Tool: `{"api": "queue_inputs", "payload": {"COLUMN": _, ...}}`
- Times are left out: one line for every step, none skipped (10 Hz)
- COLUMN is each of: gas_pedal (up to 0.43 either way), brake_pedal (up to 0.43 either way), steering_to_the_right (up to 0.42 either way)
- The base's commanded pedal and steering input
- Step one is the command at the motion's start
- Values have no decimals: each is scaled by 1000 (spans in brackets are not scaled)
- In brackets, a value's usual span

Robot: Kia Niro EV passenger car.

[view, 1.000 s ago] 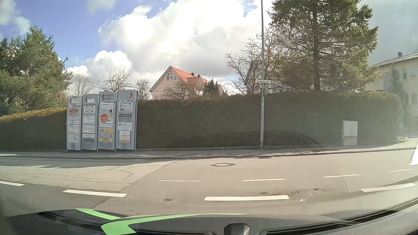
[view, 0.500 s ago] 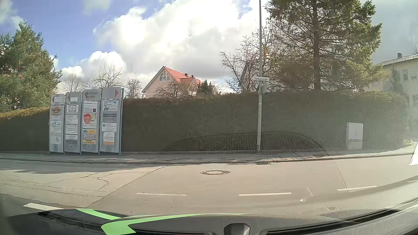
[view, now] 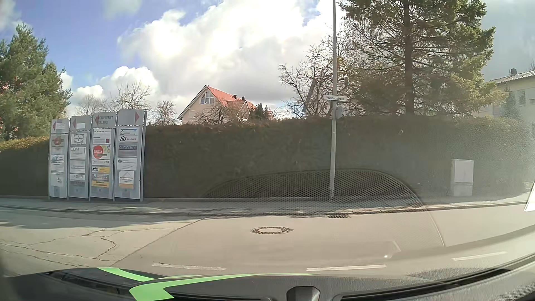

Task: Follow the waypoints while adhering to traffic rules and regulations

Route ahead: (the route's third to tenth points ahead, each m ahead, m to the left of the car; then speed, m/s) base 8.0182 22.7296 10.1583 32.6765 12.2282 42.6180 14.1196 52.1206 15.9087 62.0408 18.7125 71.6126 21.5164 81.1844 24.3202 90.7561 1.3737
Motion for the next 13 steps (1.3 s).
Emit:
{"api": "queue_inputs", "payload": {"gas_pedal": 0, "brake_pedal": 159, "steering_to_the_right": 0}}
{"api": "queue_inputs", "payload": {"gas_pedal": 0, "brake_pedal": 104, "steering_to_the_right": -9}}
{"api": "queue_inputs", "payload": {"gas_pedal": 0, "brake_pedal": 0, "steering_to_the_right": -15}}
{"api": "queue_inputs", "payload": {"gas_pedal": 0, "brake_pedal": 0, "steering_to_the_right": -24}}
{"api": "queue_inputs", "payload": {"gas_pedal": 0, "brake_pedal": 0, "steering_to_the_right": -34}}
{"api": "queue_inputs", "payload": {"gas_pedal": 0, "brake_pedal": 0, "steering_to_the_right": -46}}
{"api": "queue_inputs", "payload": {"gas_pedal": 169, "brake_pedal": 0, "steering_to_the_right": -64}}
{"api": "queue_inputs", "payload": {"gas_pedal": 240, "brake_pedal": 0, "steering_to_the_right": -93}}
{"api": "queue_inputs", "payload": {"gas_pedal": 358, "brake_pedal": 0, "steering_to_the_right": -132}}
{"api": "queue_inputs", "payload": {"gas_pedal": 409, "brake_pedal": 0, "steering_to_the_right": -165}}
{"api": "queue_inputs", "payload": {"gas_pedal": 429, "brake_pedal": 0, "steering_to_the_right": -202}}
{"api": "queue_inputs", "payload": {"gas_pedal": 429, "brake_pedal": 0, "steering_to_the_right": -236}}
{"api": "queue_inputs", "payload": {"gas_pedal": 449, "brake_pedal": 0, "steering_to_the_right": -272}}
